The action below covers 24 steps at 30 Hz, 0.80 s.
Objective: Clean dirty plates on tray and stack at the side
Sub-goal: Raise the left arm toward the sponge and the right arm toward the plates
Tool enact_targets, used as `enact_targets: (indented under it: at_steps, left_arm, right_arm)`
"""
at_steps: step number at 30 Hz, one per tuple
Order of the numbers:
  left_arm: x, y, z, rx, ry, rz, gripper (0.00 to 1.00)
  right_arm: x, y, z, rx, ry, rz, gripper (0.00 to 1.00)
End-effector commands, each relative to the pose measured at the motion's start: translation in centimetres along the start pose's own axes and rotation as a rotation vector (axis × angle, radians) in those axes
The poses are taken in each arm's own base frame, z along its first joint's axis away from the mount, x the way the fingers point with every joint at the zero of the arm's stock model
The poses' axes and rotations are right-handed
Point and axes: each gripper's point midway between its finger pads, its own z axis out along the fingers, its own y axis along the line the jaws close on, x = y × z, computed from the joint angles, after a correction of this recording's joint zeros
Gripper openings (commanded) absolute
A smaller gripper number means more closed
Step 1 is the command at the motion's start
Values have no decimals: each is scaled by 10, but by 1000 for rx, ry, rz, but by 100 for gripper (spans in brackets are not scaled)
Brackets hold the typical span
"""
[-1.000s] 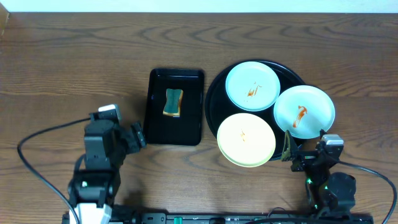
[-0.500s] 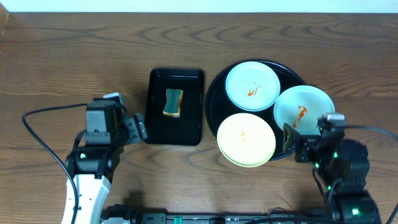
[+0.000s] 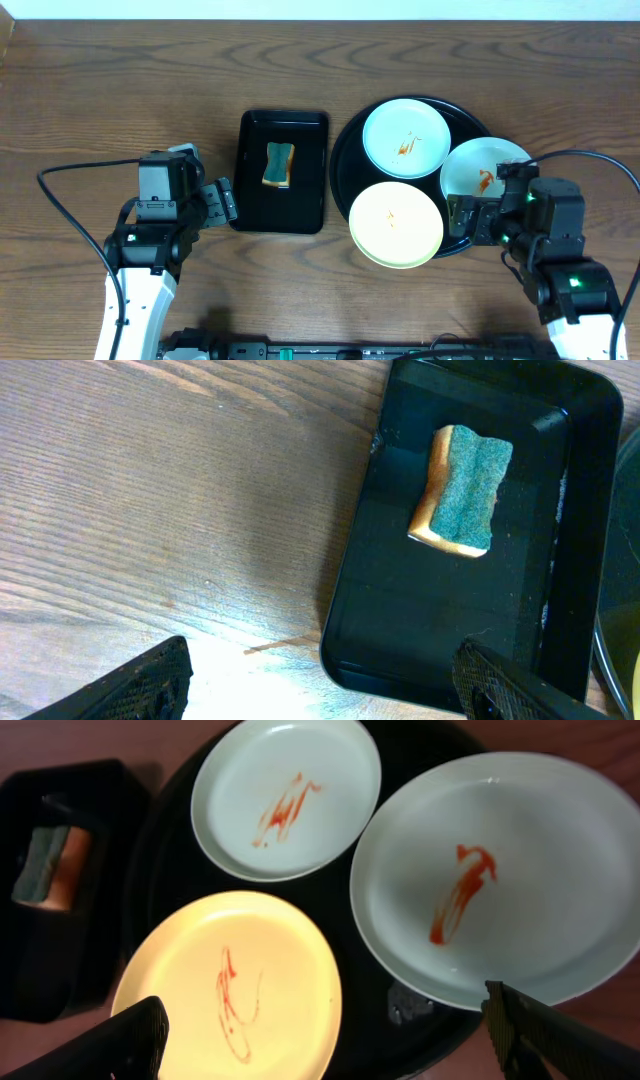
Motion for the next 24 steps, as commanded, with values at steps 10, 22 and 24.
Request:
enact_targets:
  at_steps: [10,22,24]
  left_arm:
    - [-16,-3,-6,12,-48,-13,84]
    - [-43,-17,-2,73,-134,-2,80]
    - [-47,-21,1,76,-124,22,78]
  right_arm:
    - [-8,11,-5,-44,-17,-1,99]
    - [-2,21,-2,-104,20,4,86]
    - [0,23,1,-120,38,7,86]
